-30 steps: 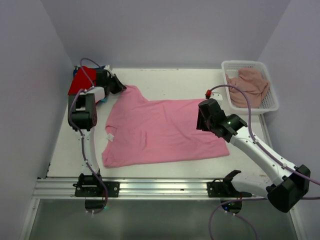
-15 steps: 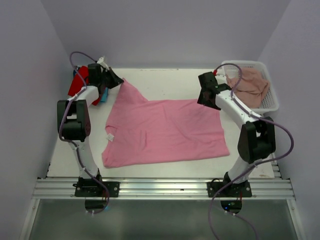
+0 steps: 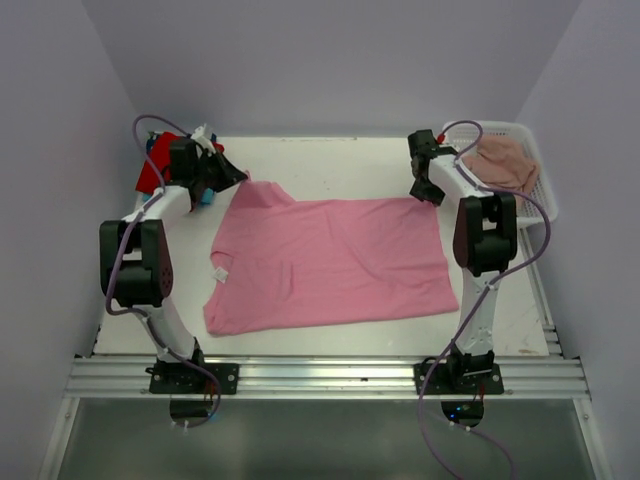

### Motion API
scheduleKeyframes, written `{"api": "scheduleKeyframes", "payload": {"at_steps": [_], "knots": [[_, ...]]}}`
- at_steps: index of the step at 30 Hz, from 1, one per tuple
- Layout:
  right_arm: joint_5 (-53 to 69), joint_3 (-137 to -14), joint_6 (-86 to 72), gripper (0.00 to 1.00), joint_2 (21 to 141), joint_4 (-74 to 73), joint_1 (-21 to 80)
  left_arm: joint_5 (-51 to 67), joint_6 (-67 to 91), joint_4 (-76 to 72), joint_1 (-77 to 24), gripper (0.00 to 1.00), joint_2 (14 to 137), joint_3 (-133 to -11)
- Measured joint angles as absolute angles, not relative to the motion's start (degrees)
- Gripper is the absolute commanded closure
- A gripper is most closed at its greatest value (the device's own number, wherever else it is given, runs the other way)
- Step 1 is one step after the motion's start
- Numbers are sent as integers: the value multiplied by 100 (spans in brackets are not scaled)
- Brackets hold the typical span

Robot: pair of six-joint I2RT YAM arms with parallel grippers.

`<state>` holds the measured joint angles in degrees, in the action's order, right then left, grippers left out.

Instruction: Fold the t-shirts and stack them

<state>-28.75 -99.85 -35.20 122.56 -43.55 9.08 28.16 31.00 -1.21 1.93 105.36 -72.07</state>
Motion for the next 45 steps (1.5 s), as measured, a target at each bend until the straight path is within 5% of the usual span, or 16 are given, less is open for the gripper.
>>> {"api": "scheduleKeyframes", "payload": {"at_steps": [15, 25, 33, 45], "knots": [[-2926, -11220, -3570, 63, 13061, -4663, 799, 2941, 3068, 80, 193, 100, 9894, -6759], [-3103, -11085, -3695, 56, 13196, -4794, 705, 2941, 3015, 373, 193, 100, 9684, -6759], [-3070, -10768, -3739, 70, 13196, -4762, 692, 2941, 2978, 445, 193, 100, 9684, -6759], [-3046, -10794, -3658, 59, 13196, -4652, 674, 2943, 2936, 447, 196, 100, 9684, -6759]]}}
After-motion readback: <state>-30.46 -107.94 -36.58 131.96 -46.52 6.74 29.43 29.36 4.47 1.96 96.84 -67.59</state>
